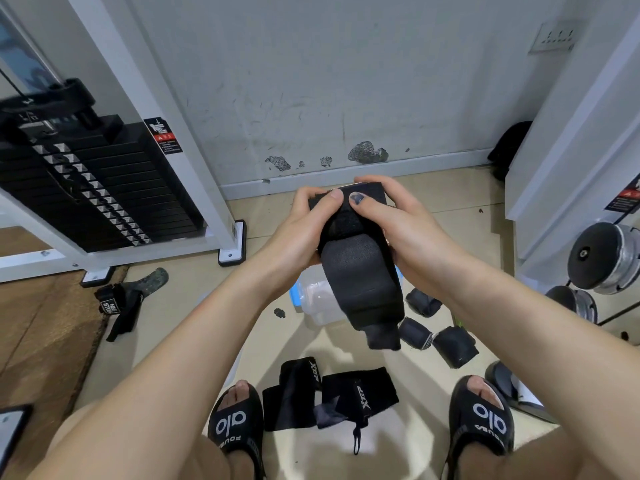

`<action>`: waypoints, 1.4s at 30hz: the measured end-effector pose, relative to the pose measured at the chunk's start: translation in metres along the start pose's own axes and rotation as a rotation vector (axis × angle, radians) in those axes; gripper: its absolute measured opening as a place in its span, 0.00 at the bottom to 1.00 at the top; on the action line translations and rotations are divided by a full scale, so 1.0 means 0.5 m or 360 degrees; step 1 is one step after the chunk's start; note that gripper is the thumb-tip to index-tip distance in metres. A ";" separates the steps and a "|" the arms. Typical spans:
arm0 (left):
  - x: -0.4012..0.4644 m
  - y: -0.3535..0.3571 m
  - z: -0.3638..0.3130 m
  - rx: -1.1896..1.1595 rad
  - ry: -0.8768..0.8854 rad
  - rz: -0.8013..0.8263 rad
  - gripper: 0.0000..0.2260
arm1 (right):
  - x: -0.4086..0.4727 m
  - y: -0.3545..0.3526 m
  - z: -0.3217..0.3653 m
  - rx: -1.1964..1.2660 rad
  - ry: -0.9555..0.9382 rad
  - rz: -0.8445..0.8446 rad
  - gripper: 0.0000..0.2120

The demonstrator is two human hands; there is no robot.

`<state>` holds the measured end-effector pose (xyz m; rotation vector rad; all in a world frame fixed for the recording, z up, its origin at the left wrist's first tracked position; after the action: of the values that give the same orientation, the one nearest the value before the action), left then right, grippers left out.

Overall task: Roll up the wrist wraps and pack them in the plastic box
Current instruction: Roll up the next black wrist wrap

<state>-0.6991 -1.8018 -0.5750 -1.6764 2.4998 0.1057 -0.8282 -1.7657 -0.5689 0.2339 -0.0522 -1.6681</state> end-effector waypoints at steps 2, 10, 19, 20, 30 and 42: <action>0.003 0.002 -0.002 -0.0110 -0.0007 -0.0009 0.07 | -0.003 0.002 -0.001 0.0022 0.0053 0.0020 0.15; 0.001 0.002 -0.024 -0.0172 0.0158 0.0120 0.11 | -0.010 0.005 -0.016 0.0019 0.0234 0.0065 0.20; -0.005 0.005 -0.022 -0.0002 0.0220 0.0168 0.18 | -0.007 0.002 -0.017 -0.0247 0.0221 0.0052 0.15; -0.003 0.006 -0.020 0.0007 0.0217 0.0171 0.18 | -0.007 0.000 -0.016 -0.0216 0.0209 0.0045 0.15; 0.001 0.009 0.003 -0.0131 -0.0034 0.0002 0.08 | -0.012 0.005 0.001 0.0027 0.0090 0.0092 0.13; -0.011 -0.009 -0.027 0.0195 0.0235 -0.0034 0.10 | -0.009 -0.010 0.003 0.0057 0.0199 -0.0104 0.18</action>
<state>-0.6938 -1.8004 -0.5608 -1.7193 2.5322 -0.1761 -0.8330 -1.7609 -0.5677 0.3701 0.0199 -1.7149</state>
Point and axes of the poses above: each hand's wrist, its own x-axis towards the middle knuckle, its own y-axis out of the palm, z = x × y, the point moved 8 cm from there along x, towards the middle knuckle, and after that the axes turned 2 degrees about y, right-handed, at the moved point
